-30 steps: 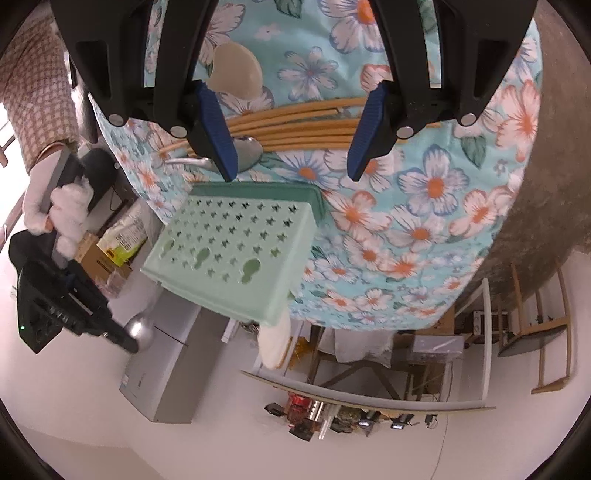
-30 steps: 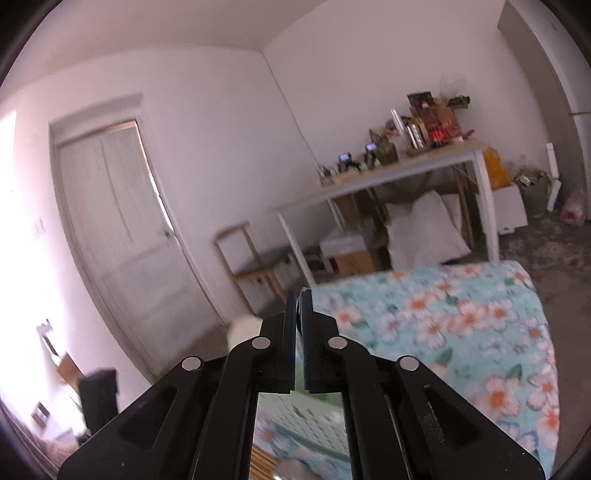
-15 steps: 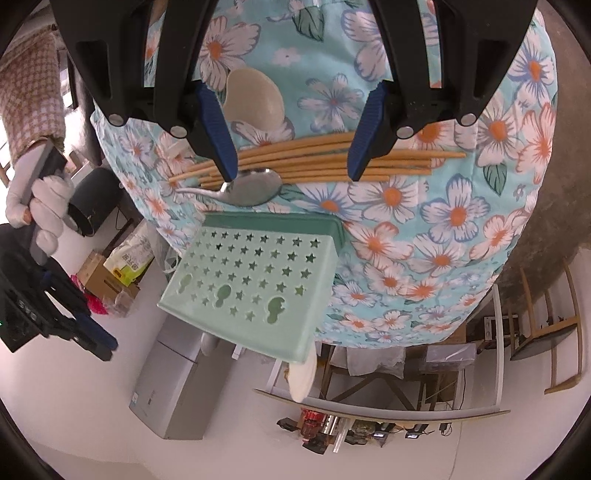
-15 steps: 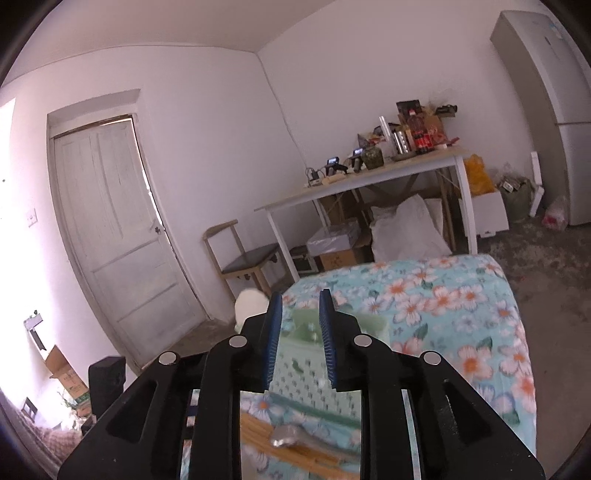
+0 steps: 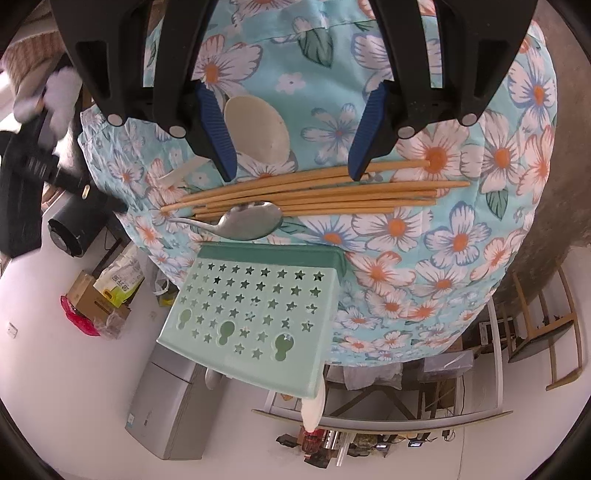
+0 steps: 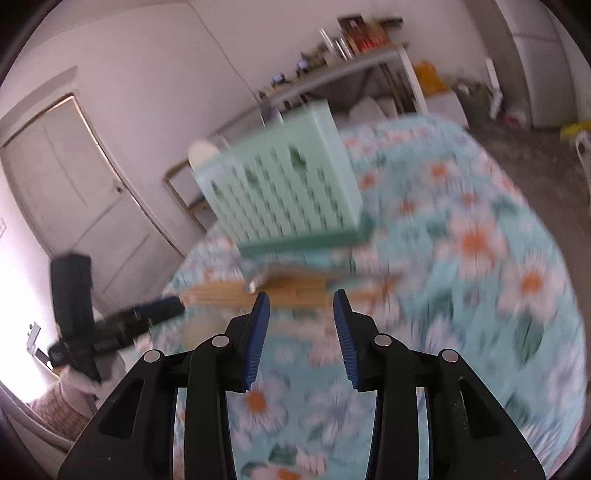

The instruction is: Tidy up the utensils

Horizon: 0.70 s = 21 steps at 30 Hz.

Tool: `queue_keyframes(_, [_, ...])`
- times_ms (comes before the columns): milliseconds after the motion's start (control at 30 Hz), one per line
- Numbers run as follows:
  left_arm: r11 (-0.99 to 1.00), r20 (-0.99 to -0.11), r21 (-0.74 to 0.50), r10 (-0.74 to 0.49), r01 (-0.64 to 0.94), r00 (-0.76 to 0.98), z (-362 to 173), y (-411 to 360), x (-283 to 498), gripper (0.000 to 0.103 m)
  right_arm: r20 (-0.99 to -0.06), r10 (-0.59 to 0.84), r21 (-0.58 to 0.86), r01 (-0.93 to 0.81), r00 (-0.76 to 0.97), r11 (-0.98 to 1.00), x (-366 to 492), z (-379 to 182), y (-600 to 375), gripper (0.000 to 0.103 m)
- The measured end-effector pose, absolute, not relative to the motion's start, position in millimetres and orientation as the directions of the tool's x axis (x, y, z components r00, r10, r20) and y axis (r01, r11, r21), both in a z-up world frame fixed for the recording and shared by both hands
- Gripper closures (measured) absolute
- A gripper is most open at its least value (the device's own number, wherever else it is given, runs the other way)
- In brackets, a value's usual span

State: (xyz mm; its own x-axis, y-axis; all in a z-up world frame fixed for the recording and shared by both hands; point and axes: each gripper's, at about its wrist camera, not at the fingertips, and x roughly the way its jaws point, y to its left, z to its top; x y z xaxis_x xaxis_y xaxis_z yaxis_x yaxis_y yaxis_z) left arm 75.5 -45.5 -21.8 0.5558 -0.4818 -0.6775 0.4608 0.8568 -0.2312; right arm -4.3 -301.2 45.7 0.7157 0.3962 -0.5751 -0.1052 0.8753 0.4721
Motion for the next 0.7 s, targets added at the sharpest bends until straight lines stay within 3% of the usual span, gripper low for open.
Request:
queue_keyframes(200, [0.858, -0.669, -0.191, -0.470, 0.477, 0.576, -17, -64, 76, 0.043, -0.622, 0.386, 0.452, -0.091, 0.681, 0.887, -3, 30, -293, 0.067])
queue_keyframes(467, [0.865, -0.710, -0.166, -0.438, 0.473, 0.552, -24, -68, 74, 0.043, -0.611, 0.403, 0.447, -0.123, 0.682, 0.886, -9, 24, -290, 0.066])
queue_keyframes(700, [0.860, -0.750, -0.304, -0.481, 0.409, 0.454, -40, -45, 66, 0.043, -0.609, 0.419, 0.479, -0.109, 0.673, 0.871, -9, 17, -296, 0.066])
